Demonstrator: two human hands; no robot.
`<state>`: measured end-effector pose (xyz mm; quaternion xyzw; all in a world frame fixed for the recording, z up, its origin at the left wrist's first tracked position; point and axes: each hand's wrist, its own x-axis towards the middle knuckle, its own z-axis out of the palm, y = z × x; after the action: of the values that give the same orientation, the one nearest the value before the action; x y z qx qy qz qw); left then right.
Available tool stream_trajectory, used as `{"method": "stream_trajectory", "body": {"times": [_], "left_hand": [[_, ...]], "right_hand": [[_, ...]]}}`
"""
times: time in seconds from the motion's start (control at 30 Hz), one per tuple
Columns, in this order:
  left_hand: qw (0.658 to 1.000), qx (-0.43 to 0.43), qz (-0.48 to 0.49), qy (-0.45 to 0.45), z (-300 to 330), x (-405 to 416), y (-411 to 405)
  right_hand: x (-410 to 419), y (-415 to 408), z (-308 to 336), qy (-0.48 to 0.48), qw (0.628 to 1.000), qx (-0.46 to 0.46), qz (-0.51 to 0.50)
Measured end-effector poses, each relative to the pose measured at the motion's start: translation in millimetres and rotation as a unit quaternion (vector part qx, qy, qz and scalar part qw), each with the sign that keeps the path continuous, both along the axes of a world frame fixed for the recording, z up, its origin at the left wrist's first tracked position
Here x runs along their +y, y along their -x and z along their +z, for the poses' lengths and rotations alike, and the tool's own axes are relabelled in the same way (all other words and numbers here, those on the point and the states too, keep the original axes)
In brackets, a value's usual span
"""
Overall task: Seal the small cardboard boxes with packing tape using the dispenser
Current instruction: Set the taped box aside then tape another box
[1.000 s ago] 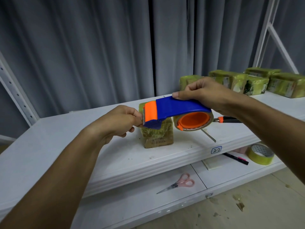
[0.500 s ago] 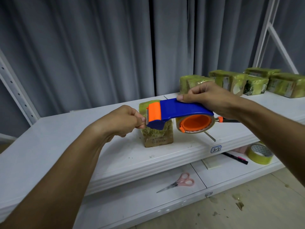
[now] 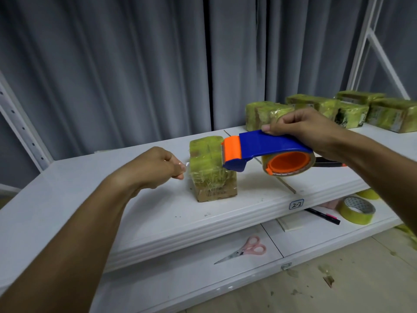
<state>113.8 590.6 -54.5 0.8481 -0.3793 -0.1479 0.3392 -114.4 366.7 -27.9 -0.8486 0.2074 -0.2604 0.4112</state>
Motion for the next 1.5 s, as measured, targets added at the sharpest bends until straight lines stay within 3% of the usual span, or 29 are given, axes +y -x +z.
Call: {"method": "stream_trajectory", "body": {"times": [0.33, 0.7, 0.77, 0.83, 0.9, 0.97, 1.13, 1.33, 1.5], "left_hand": [[0.999, 0.03, 0.03, 0.03, -12.6, -15.8, 5.0], [0.996, 0.024, 0.056, -0.065, -15.6, -22.2, -1.9], [0.999, -0.024, 0.035, -0.034, -21.5, -20.9, -3.5], [0.99, -0.129, -0.024, 0.059, -26.7, -17.9, -0.3], [0.952, -0.25, -0.119, 0.132, -28.6, -16.4, 4.9], [0.919, -0.308, -0.184, 0.162, -31.6, -17.8, 9.4], [0.918, -0.295, -0.177, 0.199, -43.1, -19.6, 11.4], [0.932, -0.2, -0.159, 0.257, -59.5, -18.9, 5.2], [0.94, -0.195, -0.145, 0.239, -55.9, -17.4, 4.1]], "right_hand": [[-11.4, 2.5, -3.0, -0.017, 1.0, 0.015, -0.012], [-17.3, -5.1, -10.2, -0.01, 0.998, 0.046, -0.041], [-16.7, -5.3, -9.4, -0.008, 0.998, 0.046, -0.044], [-15.8, -5.8, -8.0, -0.007, 0.998, 0.046, -0.044], [-16.0, -6.3, -7.4, -0.006, 0.998, 0.048, -0.043], [-17.4, -6.5, -7.2, -0.005, 0.998, 0.049, -0.046], [-20.3, -4.4, -9.7, -0.002, 0.997, 0.051, -0.053], [-18.6, -8.7, -12.6, -0.003, 0.998, 0.048, -0.049], [-17.2, -9.2, -16.2, 0.0, 0.998, 0.045, -0.053]]}}
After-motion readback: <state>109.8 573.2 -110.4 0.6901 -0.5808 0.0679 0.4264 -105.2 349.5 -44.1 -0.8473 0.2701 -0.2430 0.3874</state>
